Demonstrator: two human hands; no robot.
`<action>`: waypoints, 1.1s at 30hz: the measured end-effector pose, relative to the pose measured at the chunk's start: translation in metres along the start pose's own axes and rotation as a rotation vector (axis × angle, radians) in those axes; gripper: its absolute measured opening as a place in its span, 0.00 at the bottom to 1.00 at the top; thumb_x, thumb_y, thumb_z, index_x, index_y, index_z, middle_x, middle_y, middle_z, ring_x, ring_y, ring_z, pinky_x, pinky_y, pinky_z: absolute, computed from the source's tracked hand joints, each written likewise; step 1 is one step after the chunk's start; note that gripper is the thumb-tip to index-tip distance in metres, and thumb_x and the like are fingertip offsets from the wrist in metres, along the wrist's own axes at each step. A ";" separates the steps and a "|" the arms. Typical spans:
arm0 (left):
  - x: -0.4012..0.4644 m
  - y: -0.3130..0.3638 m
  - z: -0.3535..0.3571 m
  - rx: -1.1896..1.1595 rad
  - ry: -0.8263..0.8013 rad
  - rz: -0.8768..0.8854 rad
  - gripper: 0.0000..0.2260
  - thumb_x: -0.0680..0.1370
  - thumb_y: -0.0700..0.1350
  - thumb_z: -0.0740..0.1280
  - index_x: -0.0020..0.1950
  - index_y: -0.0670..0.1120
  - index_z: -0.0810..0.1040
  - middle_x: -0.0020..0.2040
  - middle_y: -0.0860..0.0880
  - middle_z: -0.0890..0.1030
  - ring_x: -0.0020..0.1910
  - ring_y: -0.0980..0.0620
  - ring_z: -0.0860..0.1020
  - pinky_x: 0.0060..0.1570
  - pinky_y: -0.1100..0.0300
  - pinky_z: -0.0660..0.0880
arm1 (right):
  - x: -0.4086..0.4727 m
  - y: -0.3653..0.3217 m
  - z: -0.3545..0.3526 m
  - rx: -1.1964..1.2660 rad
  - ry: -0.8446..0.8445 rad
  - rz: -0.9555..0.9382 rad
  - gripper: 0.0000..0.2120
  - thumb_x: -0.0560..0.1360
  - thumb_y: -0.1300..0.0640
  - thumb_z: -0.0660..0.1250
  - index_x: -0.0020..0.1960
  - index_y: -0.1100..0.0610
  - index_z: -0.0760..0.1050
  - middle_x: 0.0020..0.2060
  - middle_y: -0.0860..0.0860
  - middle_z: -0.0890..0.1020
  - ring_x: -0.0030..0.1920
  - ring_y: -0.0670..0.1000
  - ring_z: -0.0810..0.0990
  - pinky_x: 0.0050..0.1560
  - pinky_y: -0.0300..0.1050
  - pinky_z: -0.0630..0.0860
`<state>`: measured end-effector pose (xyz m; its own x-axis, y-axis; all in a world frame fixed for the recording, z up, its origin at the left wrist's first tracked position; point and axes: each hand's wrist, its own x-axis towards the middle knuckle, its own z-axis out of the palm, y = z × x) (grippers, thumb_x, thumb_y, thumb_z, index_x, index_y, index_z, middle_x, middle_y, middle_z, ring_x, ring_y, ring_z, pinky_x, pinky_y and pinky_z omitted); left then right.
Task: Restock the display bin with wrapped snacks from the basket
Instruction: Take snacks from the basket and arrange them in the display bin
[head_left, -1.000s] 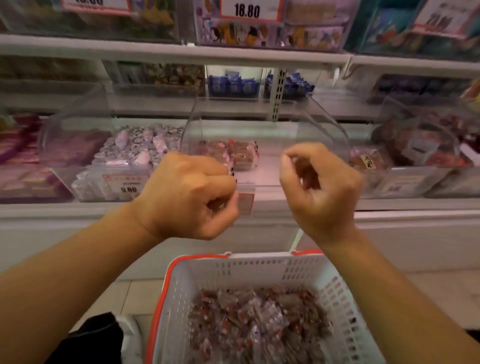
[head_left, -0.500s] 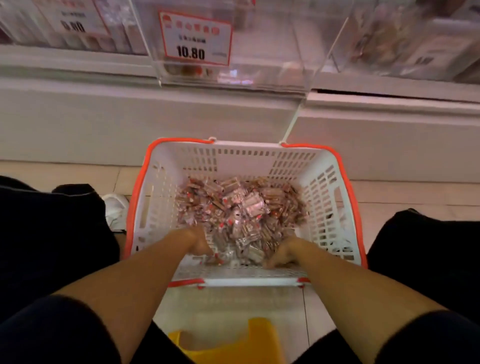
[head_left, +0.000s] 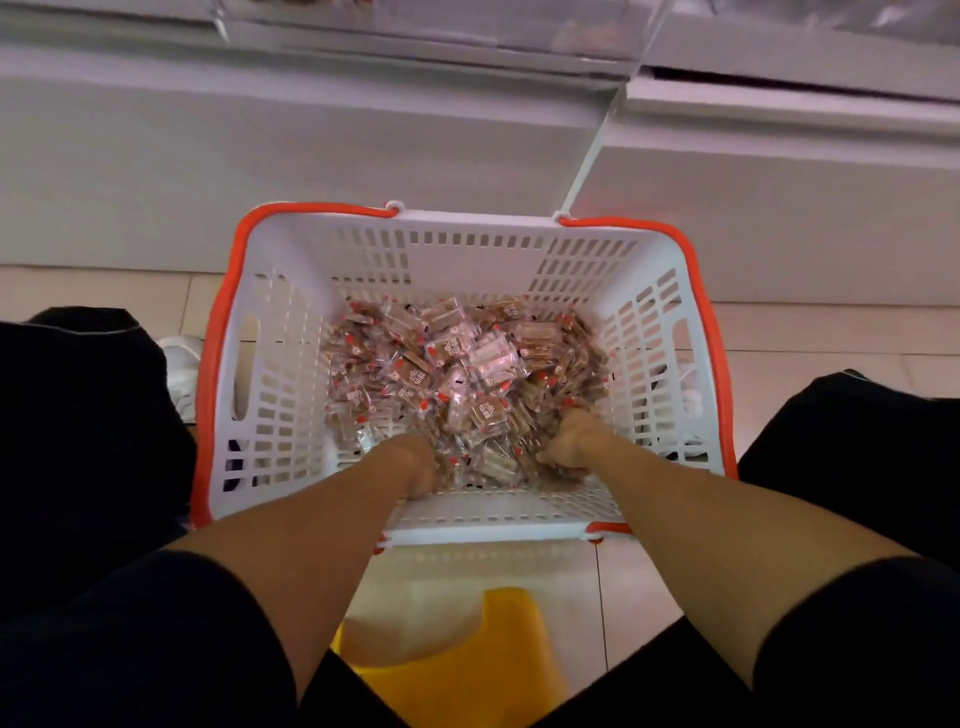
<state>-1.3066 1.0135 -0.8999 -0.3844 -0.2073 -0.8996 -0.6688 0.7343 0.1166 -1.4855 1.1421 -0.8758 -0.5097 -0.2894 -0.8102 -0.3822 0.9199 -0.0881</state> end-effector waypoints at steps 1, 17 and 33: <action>0.000 0.001 0.000 -0.006 0.006 -0.003 0.19 0.81 0.50 0.63 0.69 0.41 0.74 0.64 0.42 0.76 0.61 0.44 0.76 0.63 0.53 0.73 | 0.000 0.001 0.003 -0.010 0.000 -0.010 0.19 0.77 0.54 0.70 0.65 0.62 0.73 0.61 0.58 0.78 0.61 0.58 0.77 0.64 0.50 0.75; 0.002 0.003 0.005 -0.300 0.184 0.150 0.21 0.77 0.36 0.65 0.68 0.45 0.68 0.60 0.43 0.76 0.53 0.44 0.76 0.52 0.52 0.76 | -0.006 -0.028 -0.014 0.825 -0.285 -0.032 0.08 0.73 0.63 0.75 0.50 0.64 0.80 0.40 0.55 0.86 0.36 0.50 0.86 0.31 0.41 0.80; 0.006 -0.016 0.003 -0.564 0.061 0.094 0.10 0.76 0.45 0.73 0.46 0.41 0.74 0.49 0.43 0.78 0.49 0.47 0.76 0.51 0.56 0.74 | -0.010 -0.020 -0.030 0.641 -0.439 -0.034 0.26 0.66 0.68 0.78 0.61 0.59 0.74 0.49 0.55 0.84 0.43 0.51 0.87 0.43 0.43 0.84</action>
<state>-1.2963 1.0017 -0.9085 -0.4832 -0.2075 -0.8506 -0.8596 0.2966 0.4160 -1.4955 1.1184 -0.8481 -0.1023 -0.3117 -0.9446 0.1968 0.9245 -0.3264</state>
